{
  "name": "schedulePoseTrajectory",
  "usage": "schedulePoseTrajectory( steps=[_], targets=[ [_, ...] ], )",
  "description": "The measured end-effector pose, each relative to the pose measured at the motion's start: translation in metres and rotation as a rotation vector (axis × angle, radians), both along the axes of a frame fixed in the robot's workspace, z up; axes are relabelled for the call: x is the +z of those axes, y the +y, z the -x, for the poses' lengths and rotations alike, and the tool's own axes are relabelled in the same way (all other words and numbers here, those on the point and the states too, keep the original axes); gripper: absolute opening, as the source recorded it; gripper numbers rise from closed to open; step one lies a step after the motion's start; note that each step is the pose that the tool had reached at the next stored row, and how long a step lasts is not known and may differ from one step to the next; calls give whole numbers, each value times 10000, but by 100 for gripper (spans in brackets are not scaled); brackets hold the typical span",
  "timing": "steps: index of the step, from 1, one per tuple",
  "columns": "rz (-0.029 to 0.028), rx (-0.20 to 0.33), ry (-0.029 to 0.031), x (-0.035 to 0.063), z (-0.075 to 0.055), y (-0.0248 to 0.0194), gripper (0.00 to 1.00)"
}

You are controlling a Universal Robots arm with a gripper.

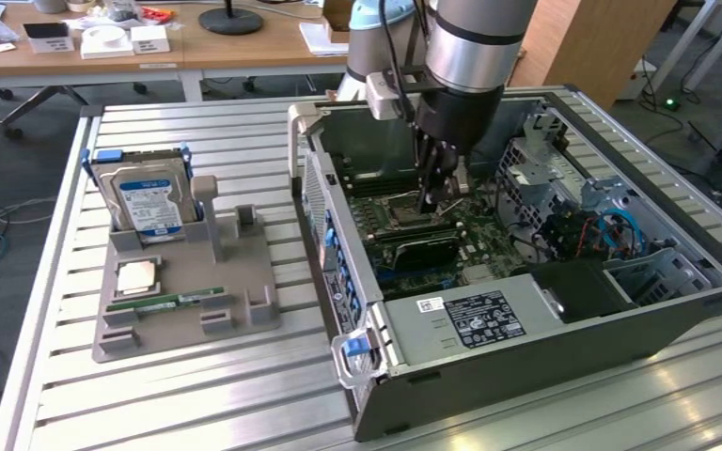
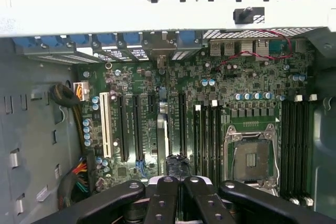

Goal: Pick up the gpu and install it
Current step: 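Press down on the gpu until it lock into place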

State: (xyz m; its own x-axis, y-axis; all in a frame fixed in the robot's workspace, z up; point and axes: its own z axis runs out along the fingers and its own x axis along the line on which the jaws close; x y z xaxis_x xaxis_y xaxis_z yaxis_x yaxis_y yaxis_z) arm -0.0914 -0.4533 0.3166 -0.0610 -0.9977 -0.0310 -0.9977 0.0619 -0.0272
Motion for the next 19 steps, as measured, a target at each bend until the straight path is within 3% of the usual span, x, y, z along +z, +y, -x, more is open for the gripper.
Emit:
schedulePoseTrajectory(
  steps=[5,12,19],
  targets=[
    [4,0,13,5,-41,0,11],
    [7,-1,54,88,-44,0,11],
    [7,0,56,92,-44,0,11]
  ],
)
